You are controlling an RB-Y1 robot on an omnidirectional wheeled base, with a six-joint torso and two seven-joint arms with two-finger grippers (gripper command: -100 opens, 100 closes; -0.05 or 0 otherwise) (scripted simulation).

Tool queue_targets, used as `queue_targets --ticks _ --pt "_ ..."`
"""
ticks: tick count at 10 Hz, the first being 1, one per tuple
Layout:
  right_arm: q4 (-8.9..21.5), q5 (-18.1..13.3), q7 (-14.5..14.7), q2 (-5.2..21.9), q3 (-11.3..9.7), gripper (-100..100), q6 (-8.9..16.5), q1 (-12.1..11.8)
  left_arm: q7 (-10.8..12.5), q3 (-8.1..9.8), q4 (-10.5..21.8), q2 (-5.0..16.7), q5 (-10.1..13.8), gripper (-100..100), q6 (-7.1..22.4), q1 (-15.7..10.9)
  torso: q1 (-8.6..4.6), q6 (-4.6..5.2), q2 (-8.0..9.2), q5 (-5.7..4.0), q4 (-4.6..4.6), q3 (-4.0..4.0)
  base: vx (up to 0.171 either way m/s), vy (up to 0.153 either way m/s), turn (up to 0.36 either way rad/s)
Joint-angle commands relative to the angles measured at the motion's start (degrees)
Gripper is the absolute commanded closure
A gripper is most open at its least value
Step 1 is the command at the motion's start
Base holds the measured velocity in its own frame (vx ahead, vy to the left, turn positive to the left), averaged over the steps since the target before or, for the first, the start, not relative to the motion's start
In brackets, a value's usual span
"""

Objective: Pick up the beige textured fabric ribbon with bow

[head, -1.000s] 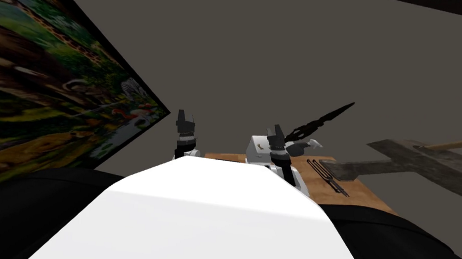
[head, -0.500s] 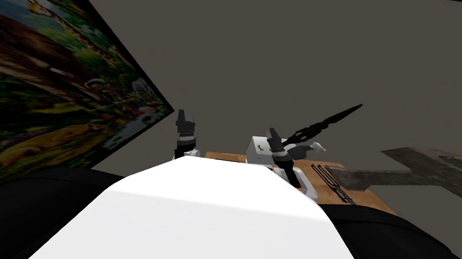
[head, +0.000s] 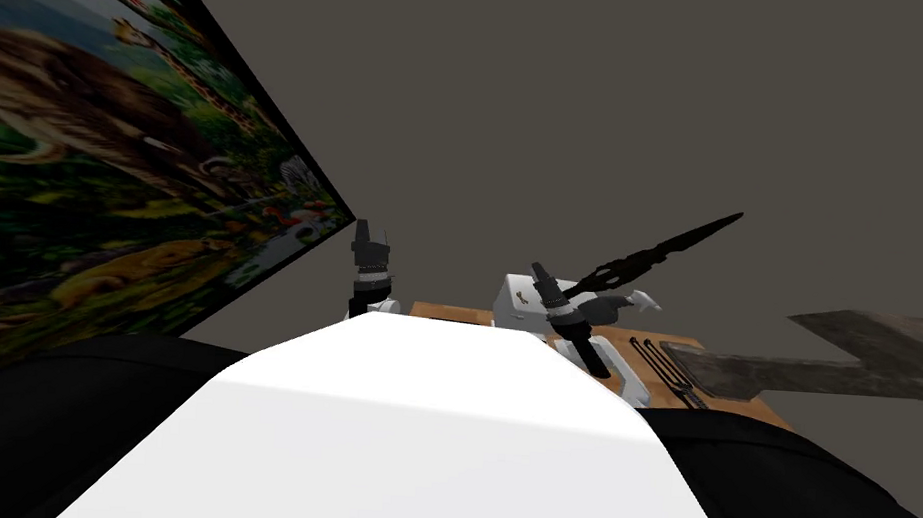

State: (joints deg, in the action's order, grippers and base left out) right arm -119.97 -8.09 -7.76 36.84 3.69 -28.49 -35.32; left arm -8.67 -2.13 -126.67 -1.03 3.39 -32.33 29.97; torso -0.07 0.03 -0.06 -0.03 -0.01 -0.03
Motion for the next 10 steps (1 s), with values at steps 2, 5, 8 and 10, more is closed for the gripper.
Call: queue_targets --ticks 2,5,8,10 --pt "1.8 -1.4 0.3 3.8 -0.1 -100 0.0 -0.2 0.0 0.0 0.0 0.0 0.0 0 0.0 0.0 0.01 -0.02 -0.01 0.0 0.0 -0.01 -0.004 -0.007 0.084" --pt "4.5 -3.9 1.0 8.9 -0.4 -100 0.0 -1.3 0.0 0.0 0.0 0.0 0.0 0 0.0 0.0 0.05 0.01 -0.02 0.01 0.0 -0.01 -0.002 0.001 0.091" --pt "5.8 -5.2 1.4 13.1 -0.6 -100 0.1 -1.8 0.0 0.0 0.0 0.0 0.0 0 0.0 0.0 0.09 -0.02 -0.04 0.02 -0.01 -0.03 0.002 0.008 0.071" --pt "7.2 -6.5 1.7 16.3 -1.0 -100 0.1 -2.4 0.0 0.0 0.0 0.0 0.0 0 0.0 0.0 0.12 -0.01 -0.05 0.02 -0.01 -0.03 0.005 0.015 0.061"
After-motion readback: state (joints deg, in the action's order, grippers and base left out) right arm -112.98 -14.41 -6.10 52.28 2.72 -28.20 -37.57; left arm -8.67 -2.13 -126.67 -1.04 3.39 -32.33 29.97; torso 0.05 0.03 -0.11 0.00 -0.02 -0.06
